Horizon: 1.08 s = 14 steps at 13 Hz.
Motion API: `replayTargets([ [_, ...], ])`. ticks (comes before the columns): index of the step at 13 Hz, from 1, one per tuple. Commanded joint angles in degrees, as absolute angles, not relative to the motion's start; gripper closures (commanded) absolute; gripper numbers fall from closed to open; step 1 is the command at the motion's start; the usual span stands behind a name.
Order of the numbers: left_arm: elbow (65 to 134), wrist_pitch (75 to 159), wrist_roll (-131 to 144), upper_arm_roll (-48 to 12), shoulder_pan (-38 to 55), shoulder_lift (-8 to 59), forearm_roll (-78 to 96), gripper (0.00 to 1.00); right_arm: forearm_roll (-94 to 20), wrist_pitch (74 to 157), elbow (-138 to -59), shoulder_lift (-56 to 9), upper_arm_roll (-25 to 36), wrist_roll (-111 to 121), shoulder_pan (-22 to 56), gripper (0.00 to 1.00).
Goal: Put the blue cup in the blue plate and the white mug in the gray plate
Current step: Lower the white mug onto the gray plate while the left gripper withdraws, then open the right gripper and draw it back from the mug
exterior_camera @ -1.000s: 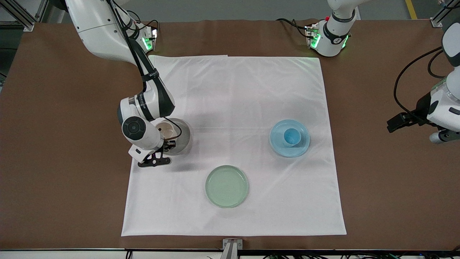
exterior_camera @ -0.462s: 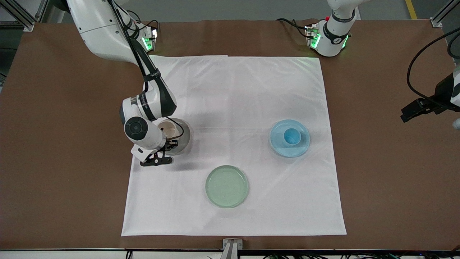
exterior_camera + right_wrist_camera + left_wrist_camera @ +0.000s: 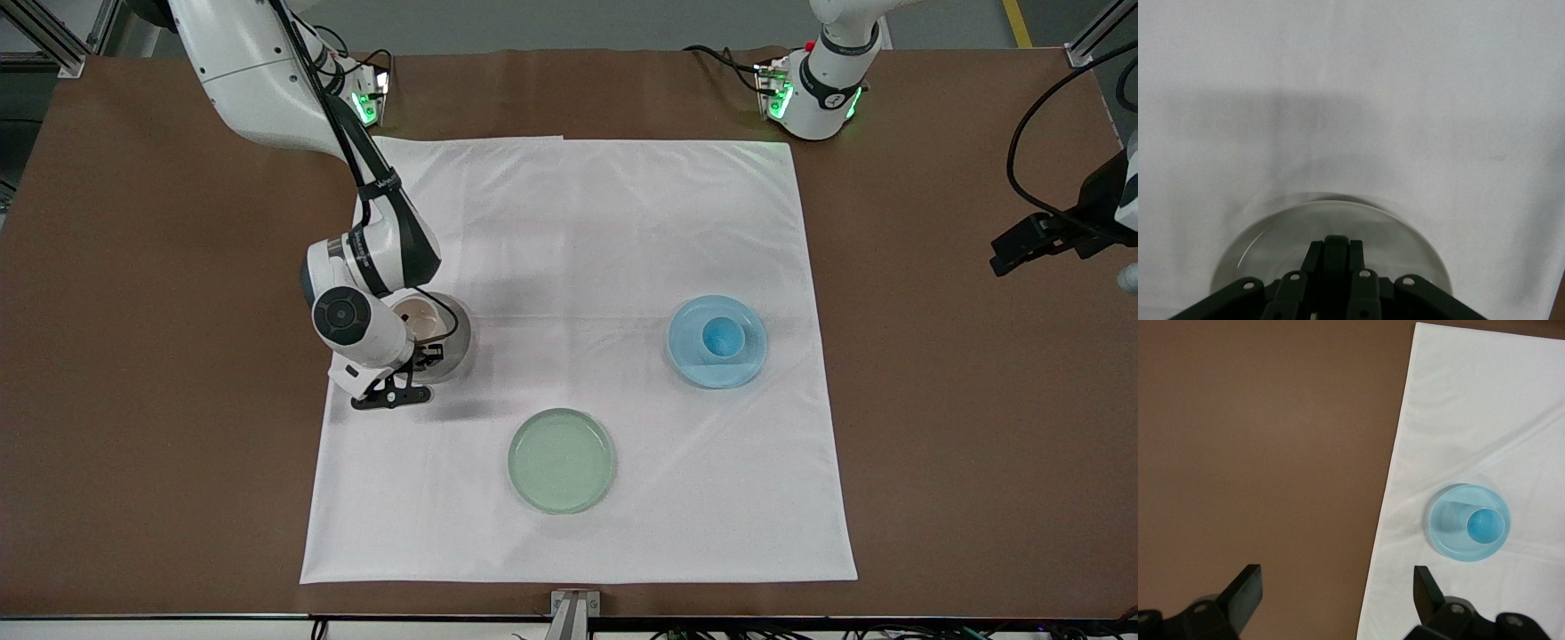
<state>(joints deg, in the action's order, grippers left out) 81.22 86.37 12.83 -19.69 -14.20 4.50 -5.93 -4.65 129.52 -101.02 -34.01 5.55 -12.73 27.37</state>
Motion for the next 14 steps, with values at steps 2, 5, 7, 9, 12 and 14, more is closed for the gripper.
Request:
replayTargets([
  [2,86.1,82.2,9.0,-6.6,-3.8,-1.7,-0.6,0.00,-5.6,128.6,-101.1,-33.8,5.7,-13.2,27.2,0.00],
  [5,90.5,82.3,9.7,-4.5,-0.6,-4.9,-0.4,0.00,-5.1,116.0,-100.9,-24.6,6.2,-13.0,25.5,0.00],
  [7,92.0,82.4,10.1,-4.2,0.7,-6.0,-0.2,0.00,-4.7,105.0,-101.1,-16.4,6.5,-12.3,22.1,0.00],
  [9,92.1,83.0,10.4,-4.1,2.4,-6.1,-0.3,0.00,-4.7,96.7,-101.2,-8.9,6.5,-10.2,16.3,0.00],
  [12,92.3,83.3,10.3,-5.0,2.4,-6.0,-1.0,0.00,-3.2,92.7,-103.2,-1.9,6.5,-2.3,8.1,0.00],
  [14,91.9,83.3,10.2,-5.3,2.1,-5.6,-1.0,0.00,-0.5,93.1,-103.3,-0.1,6.5,-0.2,4.8,0.00],
])
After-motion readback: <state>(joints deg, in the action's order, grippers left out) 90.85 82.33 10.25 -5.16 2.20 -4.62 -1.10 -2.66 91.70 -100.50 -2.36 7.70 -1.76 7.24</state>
